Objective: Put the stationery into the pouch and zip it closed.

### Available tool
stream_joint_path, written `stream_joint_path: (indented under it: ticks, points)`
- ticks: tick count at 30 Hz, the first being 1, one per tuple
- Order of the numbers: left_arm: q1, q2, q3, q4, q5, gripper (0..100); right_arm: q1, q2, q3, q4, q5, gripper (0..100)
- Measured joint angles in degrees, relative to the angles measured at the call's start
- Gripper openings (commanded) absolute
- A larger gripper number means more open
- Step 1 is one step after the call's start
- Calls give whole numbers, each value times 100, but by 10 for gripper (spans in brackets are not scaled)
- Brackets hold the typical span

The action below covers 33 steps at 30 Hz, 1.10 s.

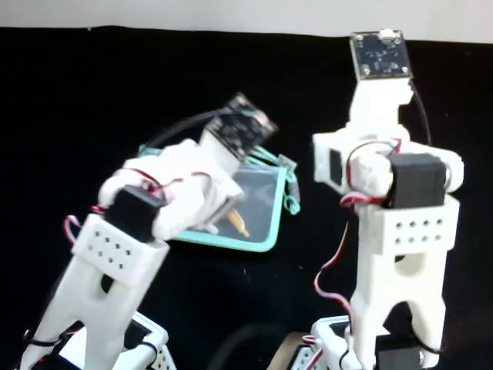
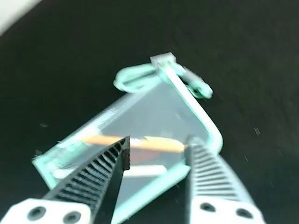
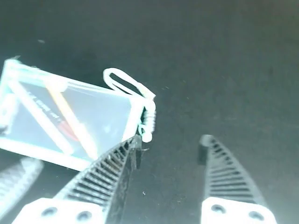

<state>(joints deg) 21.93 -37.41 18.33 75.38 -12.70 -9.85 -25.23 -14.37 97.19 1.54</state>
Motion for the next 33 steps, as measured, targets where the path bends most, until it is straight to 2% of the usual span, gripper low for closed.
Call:
stream_joint_path:
  ticks: [6, 16, 20, 25, 33]
  points:
    - [-475, 0, -571, 158, 0, 79, -237, -642, 0, -352, 0, 137]
    - [-1582, 0, -2470, 1345, 0, 76, -237, -1451, 0, -554, 0, 129]
    - [-1916, -9, -3341, 1837, 132, 13, -229, -1767, 0, -554, 0, 60]
    - [-2259, -18, -4264, 2295, 264, 7, -237, -2163, 0, -554, 0, 51]
    - [-2532, -703, -4765, 2426, 264, 7, -237, -2884, 0, -563, 0, 8]
